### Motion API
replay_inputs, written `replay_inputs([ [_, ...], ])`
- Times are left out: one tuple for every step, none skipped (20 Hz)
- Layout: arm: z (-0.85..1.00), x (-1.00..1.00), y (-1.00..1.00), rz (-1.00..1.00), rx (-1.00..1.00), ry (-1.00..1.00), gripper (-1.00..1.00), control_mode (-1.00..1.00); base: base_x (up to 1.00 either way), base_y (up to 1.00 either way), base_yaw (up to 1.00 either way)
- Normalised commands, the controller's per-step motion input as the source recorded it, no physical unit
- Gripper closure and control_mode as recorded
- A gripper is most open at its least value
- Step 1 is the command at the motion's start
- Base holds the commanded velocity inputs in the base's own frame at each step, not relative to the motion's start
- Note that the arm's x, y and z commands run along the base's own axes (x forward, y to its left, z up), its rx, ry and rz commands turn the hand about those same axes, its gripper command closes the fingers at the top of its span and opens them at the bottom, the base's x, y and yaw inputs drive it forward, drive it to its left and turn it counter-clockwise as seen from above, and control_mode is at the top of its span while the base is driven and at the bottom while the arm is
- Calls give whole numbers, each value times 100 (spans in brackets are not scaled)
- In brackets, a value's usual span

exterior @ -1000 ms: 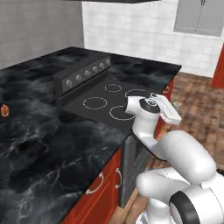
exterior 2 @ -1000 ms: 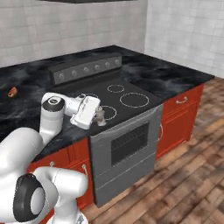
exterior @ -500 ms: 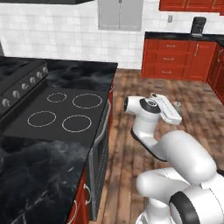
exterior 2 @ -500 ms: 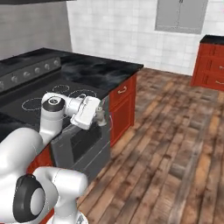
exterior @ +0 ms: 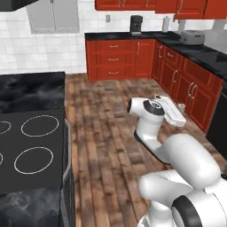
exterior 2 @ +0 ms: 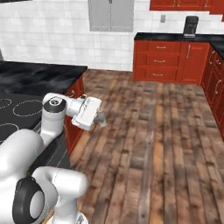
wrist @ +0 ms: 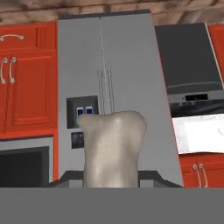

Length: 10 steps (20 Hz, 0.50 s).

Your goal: Pick the candle and jar from the dining table and place them in the open cabinet. Close the cabinet after placing the objects.

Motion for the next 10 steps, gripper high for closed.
replay_inputs([
  [0,0,0,0,0,0,100,100,72,0,-47],
  [0,0,0,0,0,0,100,100,77,0,-45],
  [0,0,0,0,0,0,100,100,87,0,-40],
  [0,0,0,0,0,0,100,100,87,0,-41],
  [0,0,0,0,0,0,100,100,92,1,-38],
  [0,0,0,0,0,0,100,100,98,3,-36],
  [0,0,0,0,0,0,100,100,100,8,-35],
  [0,0,0,0,0,0,100,100,100,12,-36],
  [0,0,0,0,0,0,100,100,100,18,-35],
  [0,0,0,0,0,0,100,100,100,26,-35],
])
